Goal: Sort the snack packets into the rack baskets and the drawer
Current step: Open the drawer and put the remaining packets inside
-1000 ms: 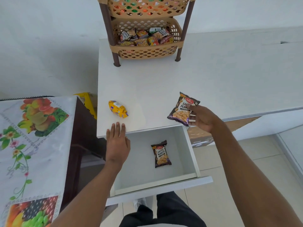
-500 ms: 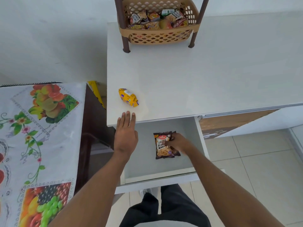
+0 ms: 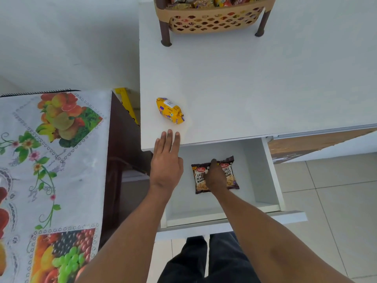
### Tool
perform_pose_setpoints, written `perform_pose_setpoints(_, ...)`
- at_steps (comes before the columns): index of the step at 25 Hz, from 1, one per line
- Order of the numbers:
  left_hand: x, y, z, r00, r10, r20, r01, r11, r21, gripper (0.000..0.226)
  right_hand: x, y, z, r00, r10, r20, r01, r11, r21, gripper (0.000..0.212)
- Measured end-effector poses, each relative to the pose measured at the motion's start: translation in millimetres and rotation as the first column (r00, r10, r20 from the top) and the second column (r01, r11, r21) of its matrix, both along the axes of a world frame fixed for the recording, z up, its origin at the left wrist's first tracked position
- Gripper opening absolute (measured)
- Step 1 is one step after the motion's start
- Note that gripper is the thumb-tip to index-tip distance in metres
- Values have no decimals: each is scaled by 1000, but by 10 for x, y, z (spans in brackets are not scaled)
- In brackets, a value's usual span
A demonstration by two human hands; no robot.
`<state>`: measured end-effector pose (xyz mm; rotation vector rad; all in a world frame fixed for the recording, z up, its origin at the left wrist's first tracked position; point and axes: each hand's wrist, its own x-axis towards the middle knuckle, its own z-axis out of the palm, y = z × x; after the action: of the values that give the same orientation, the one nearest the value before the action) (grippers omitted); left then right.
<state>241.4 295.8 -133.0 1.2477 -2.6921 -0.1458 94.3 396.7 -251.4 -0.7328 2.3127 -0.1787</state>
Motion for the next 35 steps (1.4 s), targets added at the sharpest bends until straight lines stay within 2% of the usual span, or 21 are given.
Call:
perform_pose_setpoints(4,-2,-9,5,1000,-4,20,4,1000,-1,72,50,84,44,952,186,-243,-191,982,6,60)
perform_pose_setpoints(6,15,-10,19,999,-13,33,13,1000,-11,71,53,147,150,913,241,-328,-258,966,-10,45)
perform_pose_setpoints(8,28,-19,38,999,-16,34,17,1000,-9,72,56,181,348,867,275,-416,-342,935,-95,24)
perform_pose_setpoints(10,40,-27,74,1000,-25,12,25,1000,7,71,71,173,638,817,268,-511,-425,878,-218,16)
perform_pose_setpoints(13,83,-34,119,999,-42,-29,43,998,50,58,109,41,1161,796,202,-571,-499,753,-429,28)
perform_pose_setpoints(16,121,-42,173,995,-72,-67,78,994,82,54,166,-268,1611,789,95,-607,-524,620,-584,24)
perform_pose_setpoints(19,124,-104,215,996,-57,-64,63,993,99,53,191,-694,1935,825,28,-565,-463,606,-647,19)
perform_pose_setpoints(21,151,-169,198,999,-1,-46,6,993,122,53,177,-959,2088,849,50,-526,-430,644,-633,24)
perform_pose_setpoints(26,146,-203,154,999,32,-38,-25,983,181,55,147,-1404,2144,895,184,-406,-366,823,-434,48)
perform_pose_setpoints(30,124,-201,191,996,53,-70,-38,977,209,56,139,-1513,2027,892,232,-387,-372,864,-340,47)
perform_pose_setpoints(33,136,-179,169,992,60,-108,-42,986,164,52,122,-1468,2014,931,238,-275,-337,850,-405,49)
perform_pose_setpoints(35,143,-171,134,989,73,-129,-54,989,140,50,92,-1339,2063,976,176,-126,-216,829,-516,47)
